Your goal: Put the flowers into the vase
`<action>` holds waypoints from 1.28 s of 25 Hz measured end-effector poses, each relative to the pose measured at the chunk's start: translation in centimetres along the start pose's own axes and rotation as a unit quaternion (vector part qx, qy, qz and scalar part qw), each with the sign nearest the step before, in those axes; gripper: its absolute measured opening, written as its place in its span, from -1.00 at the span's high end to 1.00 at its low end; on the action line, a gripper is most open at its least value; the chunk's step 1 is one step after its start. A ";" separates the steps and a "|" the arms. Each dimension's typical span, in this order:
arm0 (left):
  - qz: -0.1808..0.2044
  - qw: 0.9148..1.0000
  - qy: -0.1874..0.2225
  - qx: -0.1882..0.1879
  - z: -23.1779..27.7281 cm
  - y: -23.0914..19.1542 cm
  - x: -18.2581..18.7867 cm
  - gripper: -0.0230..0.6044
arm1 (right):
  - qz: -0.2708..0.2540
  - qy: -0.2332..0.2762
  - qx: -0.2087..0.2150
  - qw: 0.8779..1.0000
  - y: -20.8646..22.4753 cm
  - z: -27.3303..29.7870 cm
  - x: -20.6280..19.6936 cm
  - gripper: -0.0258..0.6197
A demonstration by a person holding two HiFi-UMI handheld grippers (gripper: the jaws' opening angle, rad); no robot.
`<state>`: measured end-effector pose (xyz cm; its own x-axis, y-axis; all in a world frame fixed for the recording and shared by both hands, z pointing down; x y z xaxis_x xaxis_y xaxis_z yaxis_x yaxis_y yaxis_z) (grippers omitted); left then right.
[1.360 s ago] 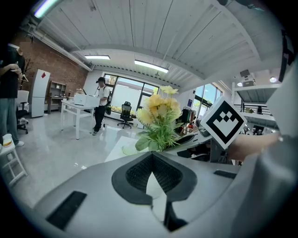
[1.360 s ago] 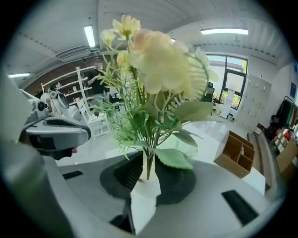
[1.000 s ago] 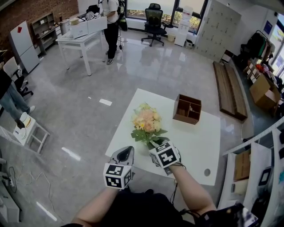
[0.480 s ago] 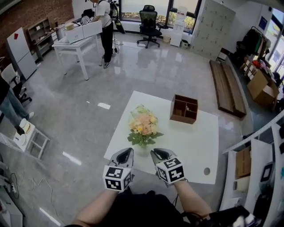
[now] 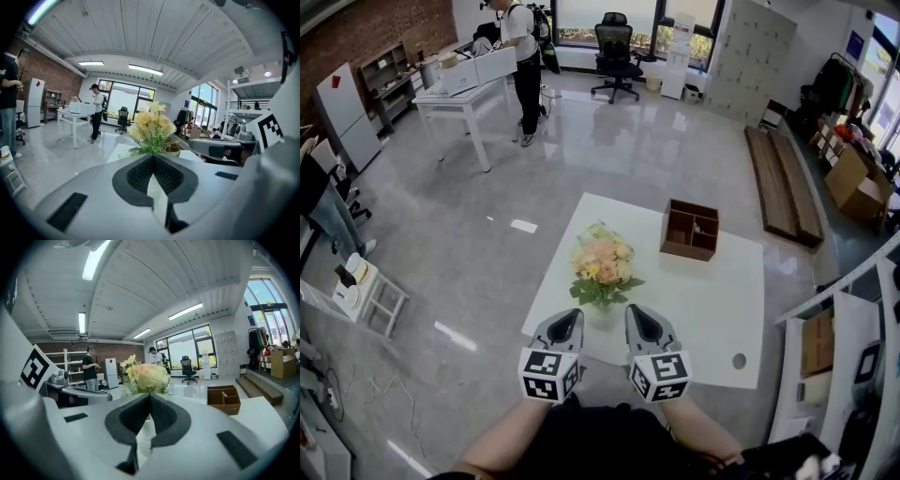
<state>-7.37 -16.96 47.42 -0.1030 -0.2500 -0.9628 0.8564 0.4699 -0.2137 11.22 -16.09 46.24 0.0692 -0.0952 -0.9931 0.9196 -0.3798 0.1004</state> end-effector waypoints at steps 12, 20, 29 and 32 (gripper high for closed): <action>0.014 1.000 0.005 0.005 0.1 -0.1 0.6 0.91 | 0.001 -0.017 0.000 1.000 0.2 0.4 -0.7 0.91; 0.009 1.000 0.001 0.003 -0.1 -0.1 0.5 0.91 | 0.003 -0.019 0.001 1.000 0.2 0.3 -0.5 0.91; 0.007 1.000 -0.003 0.000 0.0 -0.2 0.3 0.91 | -0.004 -0.024 0.001 1.000 0.2 0.4 -0.6 0.91; 0.005 1.000 -0.003 0.000 0.1 -0.1 0.2 0.91 | -0.004 -0.024 0.000 1.000 0.3 0.3 -0.7 0.91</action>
<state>-7.43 -17.13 47.29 -0.0911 -0.2507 -0.9638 0.8574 0.4725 -0.2040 11.35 -16.46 47.03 0.0432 -0.1352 -0.9899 0.9199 -0.3811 0.0922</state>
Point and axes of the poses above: the fingertips, and each gripper's own axes: z forward along the fingers, y to its right, x out of its top, the point moved 9 cm from there along -z, backward along the fingers, and after that the axes turned 9 degrees about y, right-handed, at the moved point
